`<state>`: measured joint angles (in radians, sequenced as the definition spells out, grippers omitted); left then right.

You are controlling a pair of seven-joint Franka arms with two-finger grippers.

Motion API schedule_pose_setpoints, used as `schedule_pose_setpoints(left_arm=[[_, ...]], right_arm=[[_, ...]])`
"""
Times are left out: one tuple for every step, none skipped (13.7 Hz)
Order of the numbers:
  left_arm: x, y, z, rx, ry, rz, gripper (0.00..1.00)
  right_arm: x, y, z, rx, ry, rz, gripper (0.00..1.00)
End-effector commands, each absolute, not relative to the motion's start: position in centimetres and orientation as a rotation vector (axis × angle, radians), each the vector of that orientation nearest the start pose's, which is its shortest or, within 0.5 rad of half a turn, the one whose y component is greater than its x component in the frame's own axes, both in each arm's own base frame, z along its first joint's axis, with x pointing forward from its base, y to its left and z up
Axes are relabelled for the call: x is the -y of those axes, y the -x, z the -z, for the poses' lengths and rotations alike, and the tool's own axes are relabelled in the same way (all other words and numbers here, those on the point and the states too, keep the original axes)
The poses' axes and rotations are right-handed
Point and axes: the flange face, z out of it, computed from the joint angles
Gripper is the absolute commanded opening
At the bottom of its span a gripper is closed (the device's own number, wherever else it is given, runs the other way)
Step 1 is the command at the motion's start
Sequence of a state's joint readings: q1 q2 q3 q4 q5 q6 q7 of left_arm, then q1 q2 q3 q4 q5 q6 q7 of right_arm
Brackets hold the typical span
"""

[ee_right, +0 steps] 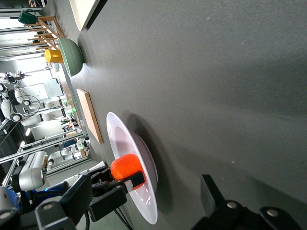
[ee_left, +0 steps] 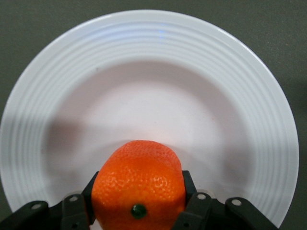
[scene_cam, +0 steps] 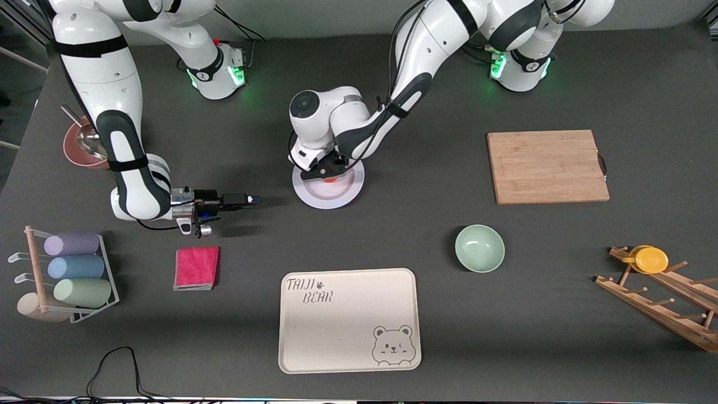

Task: Place orange and plate with both arms
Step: 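Lower the orange onto the plate and open the left gripper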

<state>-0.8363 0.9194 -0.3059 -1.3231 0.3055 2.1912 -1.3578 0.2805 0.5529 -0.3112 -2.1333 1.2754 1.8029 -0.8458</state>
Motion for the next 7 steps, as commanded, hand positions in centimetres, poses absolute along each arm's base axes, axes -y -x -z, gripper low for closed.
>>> schedule_pose_setpoints(left_arm=[[65.3,-36.6,-19.7,0.249,3.132,0.06,1.0],[65.2,-36.6,-19.8,0.245,3.13,0.062,1.0],[65.2,-36.7,-20.2,0.241,3.13,0.063,1.0],[65.0,-37.1,-21.2,0.243,3.13,0.074,1.0],[64.8,-37.9,-22.9,0.257,3.138,0.093,1.0],[63.7,-39.3,-24.7,0.287,3.121,0.09,1.0],[63.0,-39.6,-27.9,0.272,3.1,0.081,1.0]], right_arm=[[-5.7,-50.9,-14.1,-0.085,2.062,-0.243,1.0],[-5.6,-50.9,-13.9,-0.086,2.064,-0.247,1.0],[-5.7,-50.9,-13.9,-0.087,2.061,-0.247,1.0],[-5.7,-50.9,-13.9,-0.087,2.061,-0.247,1.0],[-5.7,-50.9,-13.9,-0.087,2.061,-0.247,1.0],[-5.7,-50.9,-13.9,-0.087,2.061,-0.247,1.0],[-5.7,-50.9,-13.9,-0.087,2.061,-0.247,1.0]])
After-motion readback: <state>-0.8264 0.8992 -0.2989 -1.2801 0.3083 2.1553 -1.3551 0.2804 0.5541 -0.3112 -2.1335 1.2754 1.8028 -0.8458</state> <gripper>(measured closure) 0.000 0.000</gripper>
